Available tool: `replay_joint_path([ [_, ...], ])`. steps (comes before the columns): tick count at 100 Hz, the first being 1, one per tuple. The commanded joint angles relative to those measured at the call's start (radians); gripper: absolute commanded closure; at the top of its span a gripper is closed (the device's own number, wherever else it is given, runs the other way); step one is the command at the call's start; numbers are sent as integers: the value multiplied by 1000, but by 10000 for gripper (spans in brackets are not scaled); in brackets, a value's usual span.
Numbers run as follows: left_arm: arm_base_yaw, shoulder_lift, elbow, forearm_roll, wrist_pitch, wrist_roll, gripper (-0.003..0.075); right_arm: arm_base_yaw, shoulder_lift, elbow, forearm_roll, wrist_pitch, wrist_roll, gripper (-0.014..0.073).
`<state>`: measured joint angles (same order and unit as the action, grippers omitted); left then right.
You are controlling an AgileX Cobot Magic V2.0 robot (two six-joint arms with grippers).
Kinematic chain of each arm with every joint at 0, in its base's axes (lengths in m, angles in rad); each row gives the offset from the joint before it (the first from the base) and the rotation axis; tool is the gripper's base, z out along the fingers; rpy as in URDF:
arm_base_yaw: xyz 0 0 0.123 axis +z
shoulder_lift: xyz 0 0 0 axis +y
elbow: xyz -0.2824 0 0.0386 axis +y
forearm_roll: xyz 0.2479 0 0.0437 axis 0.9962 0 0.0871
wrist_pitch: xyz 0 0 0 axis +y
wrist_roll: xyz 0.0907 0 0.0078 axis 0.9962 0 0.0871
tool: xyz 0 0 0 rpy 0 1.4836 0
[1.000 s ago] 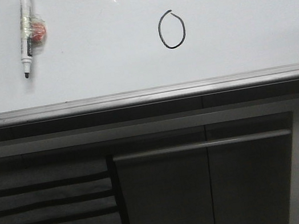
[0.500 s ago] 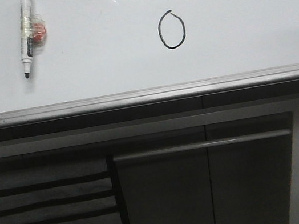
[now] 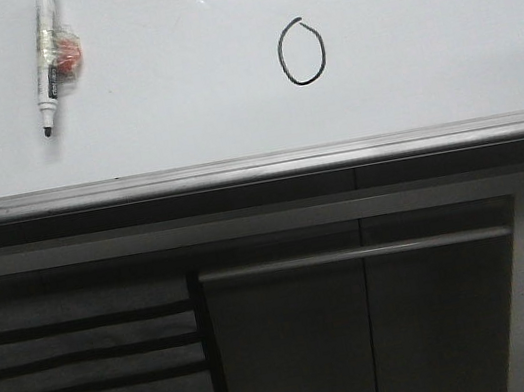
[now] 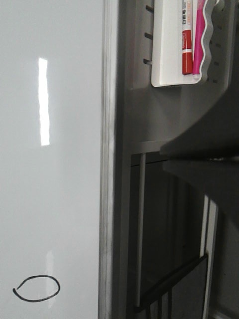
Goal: Write number 0 on whiteboard
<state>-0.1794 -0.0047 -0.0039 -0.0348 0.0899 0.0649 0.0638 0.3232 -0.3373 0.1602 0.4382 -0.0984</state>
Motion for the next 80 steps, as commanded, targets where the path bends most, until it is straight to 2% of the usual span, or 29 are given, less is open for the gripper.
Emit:
replay_joint_path([
  [1, 2, -26, 24, -2, -75, -8, 741, -8, -51, 14, -3, -125, -5, 666],
  [31, 2, -26, 24, -2, -75, -8, 741, -70, -322, 367, 1, -525, -5, 666],
  [35, 2, -26, 24, -2, -75, -8, 741, -70, -355, 351, -5, -438, -7, 666],
  [44, 2, -26, 24, -2, -77, -8, 741, -70, -351, 361, -20, -476, -15, 666],
  [80, 2, -26, 24, -2, -77, -8, 741, -70, -351, 359, -20, -477, -15, 666],
])
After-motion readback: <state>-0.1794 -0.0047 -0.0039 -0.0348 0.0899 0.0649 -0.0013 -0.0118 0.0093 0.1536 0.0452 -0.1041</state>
